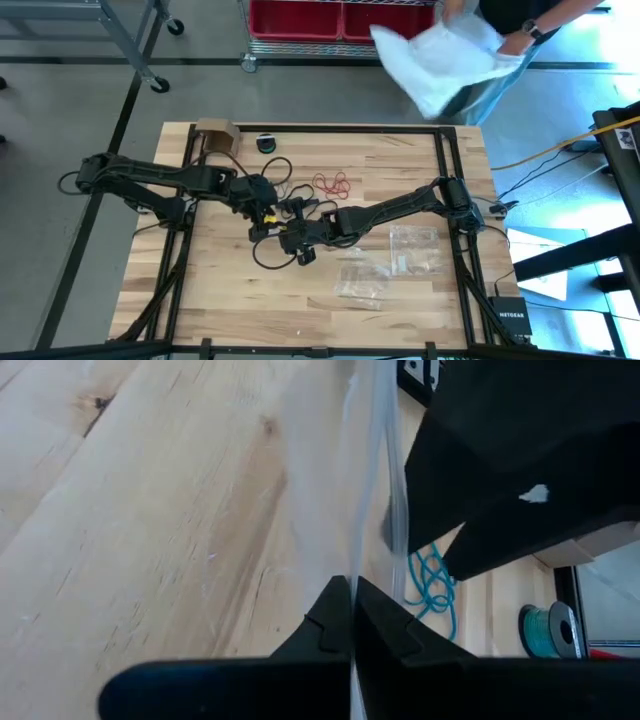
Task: Sort rubber bands
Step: Put the black rubber band into the transparent zip bag
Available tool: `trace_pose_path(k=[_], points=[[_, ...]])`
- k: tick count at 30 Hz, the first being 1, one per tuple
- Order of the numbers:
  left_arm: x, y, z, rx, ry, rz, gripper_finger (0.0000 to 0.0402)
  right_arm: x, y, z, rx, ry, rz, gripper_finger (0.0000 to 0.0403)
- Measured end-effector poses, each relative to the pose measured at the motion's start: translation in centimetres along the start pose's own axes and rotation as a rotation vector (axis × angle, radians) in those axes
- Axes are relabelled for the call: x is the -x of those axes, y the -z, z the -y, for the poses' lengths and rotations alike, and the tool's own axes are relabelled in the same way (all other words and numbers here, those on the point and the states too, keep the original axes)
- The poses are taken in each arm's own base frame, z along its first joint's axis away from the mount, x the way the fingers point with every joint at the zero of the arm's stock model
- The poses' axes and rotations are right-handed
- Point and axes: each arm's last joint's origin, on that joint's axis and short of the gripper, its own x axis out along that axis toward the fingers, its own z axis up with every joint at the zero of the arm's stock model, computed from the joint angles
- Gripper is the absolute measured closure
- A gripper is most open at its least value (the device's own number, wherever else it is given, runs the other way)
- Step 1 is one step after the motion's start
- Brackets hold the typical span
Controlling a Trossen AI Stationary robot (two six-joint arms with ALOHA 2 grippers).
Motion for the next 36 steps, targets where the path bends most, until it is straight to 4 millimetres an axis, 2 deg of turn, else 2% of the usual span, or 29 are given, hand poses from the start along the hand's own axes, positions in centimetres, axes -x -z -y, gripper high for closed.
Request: trace_pose_path(k=[6, 12, 16, 24, 36], points=[[0.0, 0.0, 0.0, -0.007, 0.0, -0.001, 0.0203, 0.0, 0.0, 0.0, 0.0, 0.001, 0.001, 0.0403], [1.7, -0.5, -0.4, -0.003, 0.007, 0.071, 0.0204, 0.0, 0.0, 0.0, 0.0, 0.001, 0.0, 0.0403], [2.1, -0.6, -0.2, -0.01, 0.035, 0.098, 0.0204, 0.0, 0.0, 0.0, 0.0, 0.001, 0.001, 0.0403], [1.1, -0.5, 1.1, -0.053, 0.083, 0.067, 0.0204, 0.0, 0.0, 0.0, 0.0, 0.0, 0.0, 0.0403], [-0.5, -0.1, 0.8, -0.056, -0.01, -0.007, 0.0204, 0.0, 0.0, 0.0, -0.001, 0.0, 0.001, 0.0403]])
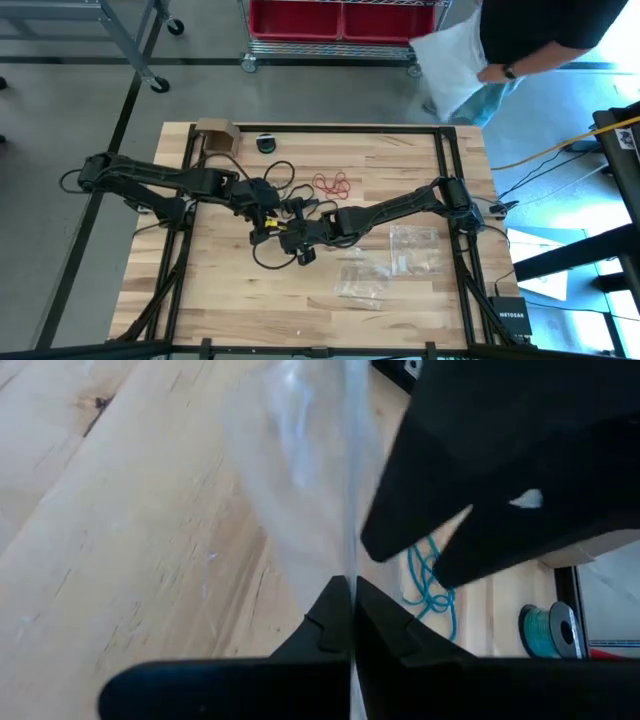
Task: Sort rubber bands
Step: Put the black rubber band into the transparent zip bag
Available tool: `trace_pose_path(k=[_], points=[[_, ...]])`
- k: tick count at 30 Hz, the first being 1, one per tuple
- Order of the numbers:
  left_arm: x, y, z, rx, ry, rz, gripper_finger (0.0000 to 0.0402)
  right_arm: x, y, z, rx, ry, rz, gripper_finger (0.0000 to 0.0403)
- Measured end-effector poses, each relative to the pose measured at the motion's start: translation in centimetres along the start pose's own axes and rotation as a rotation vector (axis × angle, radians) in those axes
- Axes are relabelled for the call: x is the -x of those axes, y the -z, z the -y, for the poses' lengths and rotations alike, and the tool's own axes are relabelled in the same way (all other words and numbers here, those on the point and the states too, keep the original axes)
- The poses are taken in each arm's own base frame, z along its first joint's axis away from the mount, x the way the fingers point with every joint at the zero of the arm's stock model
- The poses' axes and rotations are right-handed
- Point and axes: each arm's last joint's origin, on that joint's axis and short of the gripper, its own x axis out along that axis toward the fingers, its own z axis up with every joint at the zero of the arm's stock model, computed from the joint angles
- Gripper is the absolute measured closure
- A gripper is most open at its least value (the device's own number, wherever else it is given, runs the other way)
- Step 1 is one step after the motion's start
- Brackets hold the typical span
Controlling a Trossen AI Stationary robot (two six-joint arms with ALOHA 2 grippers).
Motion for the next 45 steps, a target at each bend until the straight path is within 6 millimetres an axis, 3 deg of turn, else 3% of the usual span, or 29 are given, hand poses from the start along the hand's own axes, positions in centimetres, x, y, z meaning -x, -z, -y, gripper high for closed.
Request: trace_pose_path(k=[5, 8, 11, 15, 17, 21, 31, 45], points=[[-0.7, 0.3, 0.5, -0.031, 0.004, -0.041, 0.0206, 0.0, -0.1, 0.0, -0.02, 0.004, 0.009, 0.0403], [-0.8, 0.3, 0.5, -0.026, 0.002, -0.039, 0.0229, 0.0, -0.1, 0.0, -0.02, 0.003, 0.007, 0.0403], [-1.1, 0.3, 0.5, -0.017, -0.003, -0.048, 0.0275, 0.0, -0.1, 0.0, -0.02, 0.004, 0.007, 0.0403], [-1.4, 0.2, 0.4, -0.014, -0.024, -0.046, 0.037, 0.0, -0.1, 0.1, -0.019, 0.006, 0.014, 0.0403], [-1.4, 0.4, 0.3, -0.015, -0.061, -0.061, 0.0391, 0.0, -0.2, 0.1, -0.017, 0.004, 0.017, 0.0403], [-1.1, 1.1, -0.3, -0.025, -0.182, -0.108, 0.0399, 0.0, -0.1, -0.1, -0.004, -0.027, 0.019, 0.0403], [1.0, 1.1, -1.0, -0.069, -0.395, 0.005, 0.0401, 0.0, -0.1, -0.1, -0.018, -0.087, 0.039, 0.0403], [1.5, 0.8, -0.6, -0.122, -0.449, 0.073, 0.0401, -0.3, 0.2, 0.4, -0.099, -0.107, 0.032, 0.0403]])
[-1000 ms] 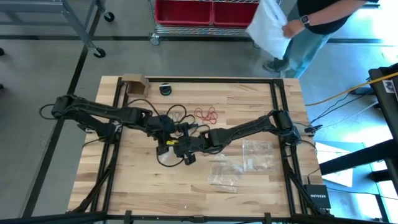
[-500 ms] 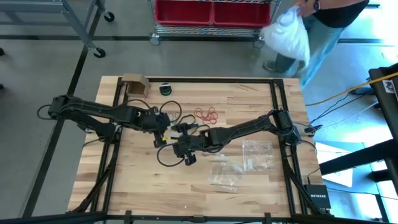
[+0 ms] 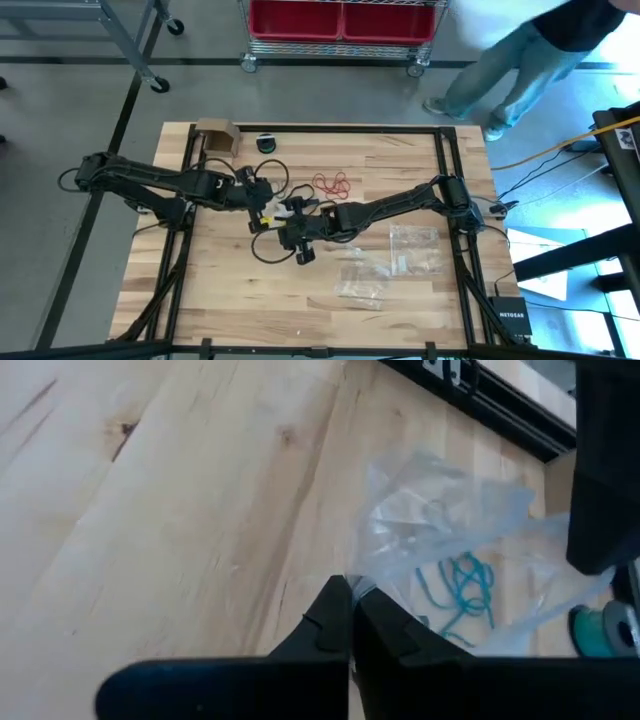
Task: Sort rubber bands
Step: Put the black rubber band into the transparent zip bag
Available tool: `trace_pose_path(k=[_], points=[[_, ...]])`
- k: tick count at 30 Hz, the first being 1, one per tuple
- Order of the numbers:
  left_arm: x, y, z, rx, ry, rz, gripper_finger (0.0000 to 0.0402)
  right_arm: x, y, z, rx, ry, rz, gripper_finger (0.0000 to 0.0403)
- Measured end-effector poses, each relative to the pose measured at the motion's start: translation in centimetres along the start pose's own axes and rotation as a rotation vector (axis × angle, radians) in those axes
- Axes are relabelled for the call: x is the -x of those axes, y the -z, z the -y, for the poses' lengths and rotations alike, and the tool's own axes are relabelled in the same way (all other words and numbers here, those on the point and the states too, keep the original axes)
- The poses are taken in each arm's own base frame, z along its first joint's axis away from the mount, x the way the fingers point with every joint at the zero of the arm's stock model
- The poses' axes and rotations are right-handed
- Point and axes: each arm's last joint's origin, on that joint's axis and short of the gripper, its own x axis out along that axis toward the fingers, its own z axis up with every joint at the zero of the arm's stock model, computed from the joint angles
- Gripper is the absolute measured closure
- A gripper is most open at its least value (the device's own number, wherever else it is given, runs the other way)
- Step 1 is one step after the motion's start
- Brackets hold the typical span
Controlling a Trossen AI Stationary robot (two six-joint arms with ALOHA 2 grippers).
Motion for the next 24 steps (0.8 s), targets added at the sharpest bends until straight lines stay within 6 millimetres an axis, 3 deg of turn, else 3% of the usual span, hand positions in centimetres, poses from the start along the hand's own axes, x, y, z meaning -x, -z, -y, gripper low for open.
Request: trace_pose_path(k=[13, 19, 24], points=[[0.2, 0.2, 0.4, -0.045, 0.006, -0.003, 0.0401, -0.5, 0.2, 0.6, -0.062, 0.012, 0.01, 0.0403], [0.6, 0.9, 1.1, -0.098, -0.075, -0.007, 0.0401, -3.1, 1.0, 0.9, -0.093, 0.068, 0.027, 0.0403], [-0.4, 2.9, 1.6, -0.114, -0.134, -0.041, 0.0401, -5.0, 1.4, 0.7, -0.084, 0.105, 0.074, 0.0403]])
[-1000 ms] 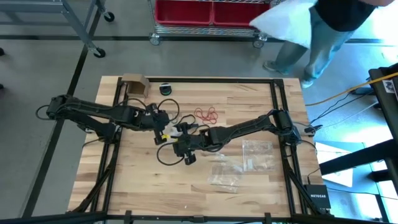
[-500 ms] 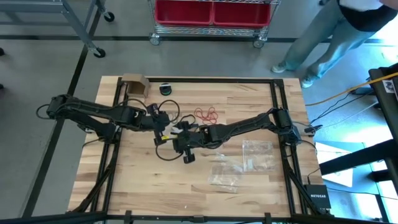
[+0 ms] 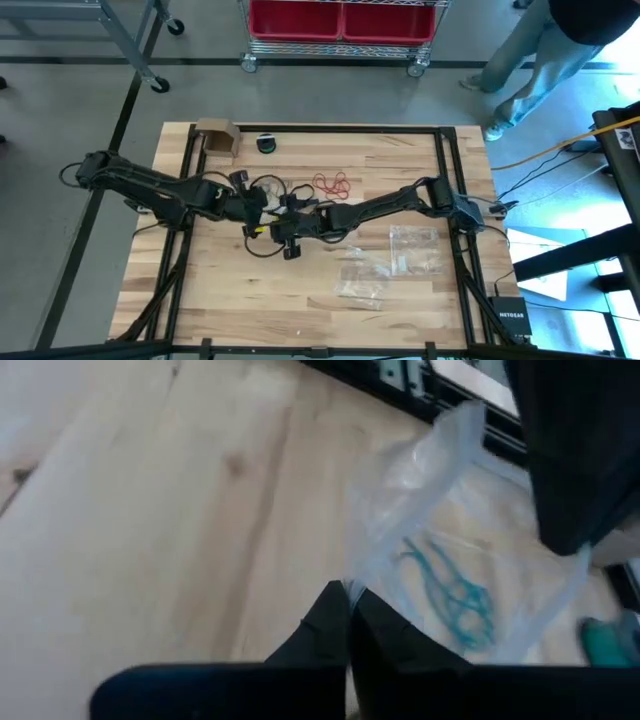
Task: Sort rubber bands
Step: Put the black rubber band into the transparent zip bag
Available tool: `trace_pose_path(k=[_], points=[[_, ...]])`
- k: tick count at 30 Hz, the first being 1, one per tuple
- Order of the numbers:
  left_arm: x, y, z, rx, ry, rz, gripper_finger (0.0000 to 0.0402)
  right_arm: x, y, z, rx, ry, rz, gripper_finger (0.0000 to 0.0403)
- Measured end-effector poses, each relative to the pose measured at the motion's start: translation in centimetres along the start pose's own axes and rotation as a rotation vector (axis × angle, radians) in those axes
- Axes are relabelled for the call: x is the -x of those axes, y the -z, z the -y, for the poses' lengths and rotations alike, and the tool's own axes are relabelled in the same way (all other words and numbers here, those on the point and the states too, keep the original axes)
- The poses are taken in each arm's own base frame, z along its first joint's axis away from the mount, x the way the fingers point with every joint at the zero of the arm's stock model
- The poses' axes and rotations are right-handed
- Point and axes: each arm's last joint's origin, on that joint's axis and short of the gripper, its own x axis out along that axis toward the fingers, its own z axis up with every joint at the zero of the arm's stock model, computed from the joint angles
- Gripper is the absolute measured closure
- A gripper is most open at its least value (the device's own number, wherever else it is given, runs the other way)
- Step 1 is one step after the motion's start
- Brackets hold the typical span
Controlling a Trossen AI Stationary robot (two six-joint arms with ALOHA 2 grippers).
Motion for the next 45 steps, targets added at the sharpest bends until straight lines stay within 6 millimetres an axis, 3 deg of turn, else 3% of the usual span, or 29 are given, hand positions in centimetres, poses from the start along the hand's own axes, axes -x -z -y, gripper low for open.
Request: trace_pose_path(k=[8, 16, 28, 35, 40, 45], points=[[-1.1, 2.4, 1.3, 0.025, -0.058, -0.008, 0.0401, -2.6, 1.9, -1.0, -0.023, -0.036, -0.018, 0.0403], [-0.5, 2.2, 1.7, 0.065, -0.153, 0.085, 0.0401, -2.5, 2.1, -1.6, -0.054, -0.043, -0.048, 0.0403], [-0.4, 2.3, 2.4, 0.082, -0.084, 0.102, 0.0401, -2.4, 2.2, -1.8, -0.172, -0.041, -0.058, 0.0398], [-0.5, 2.2, 2.4, 0.094, -0.06, 0.093, 0.0401, -1.7, 1.7, -1.4, -0.197, -0.007, -0.061, 0.0332], [-0.6, 2.4, 2.3, 0.092, -0.053, 0.069, 0.0401, -0.2, 0.8, -0.7, -0.189, -0.024, -0.063, 0.0275], [-0.7, 2.4, 2.2, 0.108, -0.055, 0.061, 0.0401, 2.0, -0.3, 0.2, -0.143, -0.038, -0.079, 0.0254]])
